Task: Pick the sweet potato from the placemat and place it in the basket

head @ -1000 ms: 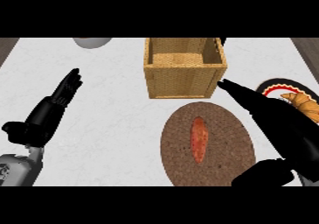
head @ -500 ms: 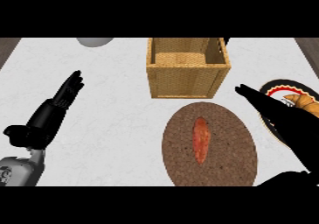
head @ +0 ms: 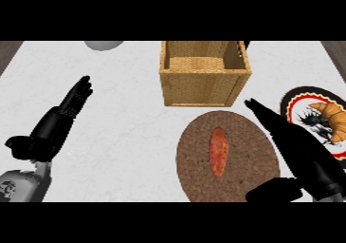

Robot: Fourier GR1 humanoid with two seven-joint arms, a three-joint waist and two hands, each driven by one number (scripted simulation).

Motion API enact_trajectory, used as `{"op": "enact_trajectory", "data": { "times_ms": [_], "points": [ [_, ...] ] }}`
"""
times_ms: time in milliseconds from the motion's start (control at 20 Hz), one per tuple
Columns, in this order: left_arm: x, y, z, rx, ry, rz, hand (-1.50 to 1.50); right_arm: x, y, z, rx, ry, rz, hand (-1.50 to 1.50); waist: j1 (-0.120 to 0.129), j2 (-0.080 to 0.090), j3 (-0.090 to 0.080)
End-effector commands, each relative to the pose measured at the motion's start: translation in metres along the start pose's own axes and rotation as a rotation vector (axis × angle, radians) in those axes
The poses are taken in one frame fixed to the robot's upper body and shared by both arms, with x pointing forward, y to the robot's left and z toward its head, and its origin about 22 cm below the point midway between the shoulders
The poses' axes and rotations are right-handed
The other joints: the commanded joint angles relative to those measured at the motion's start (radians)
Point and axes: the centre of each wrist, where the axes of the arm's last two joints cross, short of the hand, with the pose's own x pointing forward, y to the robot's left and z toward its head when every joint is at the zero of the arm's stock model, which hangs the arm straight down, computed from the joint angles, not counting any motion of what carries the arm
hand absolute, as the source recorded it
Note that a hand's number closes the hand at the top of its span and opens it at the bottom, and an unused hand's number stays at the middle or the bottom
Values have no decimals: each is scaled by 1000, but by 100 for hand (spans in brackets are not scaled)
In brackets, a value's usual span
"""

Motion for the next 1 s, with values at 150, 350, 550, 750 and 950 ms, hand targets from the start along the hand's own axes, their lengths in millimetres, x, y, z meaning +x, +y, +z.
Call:
{"op": "enact_trajectory", "data": {
  "times_ms": [150, 350, 550, 750, 950],
  "points": [
    [-4, 11, 9, 10, 5, 8, 0, -13, 47, -4, -28, 11, 24, -150, 0, -1, 0],
    [-12, 11, 2, 2, 2, 2, 0, -46, 46, -27, -45, 12, 37, -150, -1, 0, 0],
    [-8, -10, -7, 5, 6, -10, 0, -22, 29, -30, -30, -21, -3, -150, 0, 0, 0],
    [3, 13, -24, -8, -1, 29, 0, -19, 48, -35, -42, -74, -35, -150, -1, 0, 0],
    [0, -3, -3, -9, 1, -5, 0, -25, 45, -7, -11, -63, -4, -150, -2, -1, 0]
  ]
}}
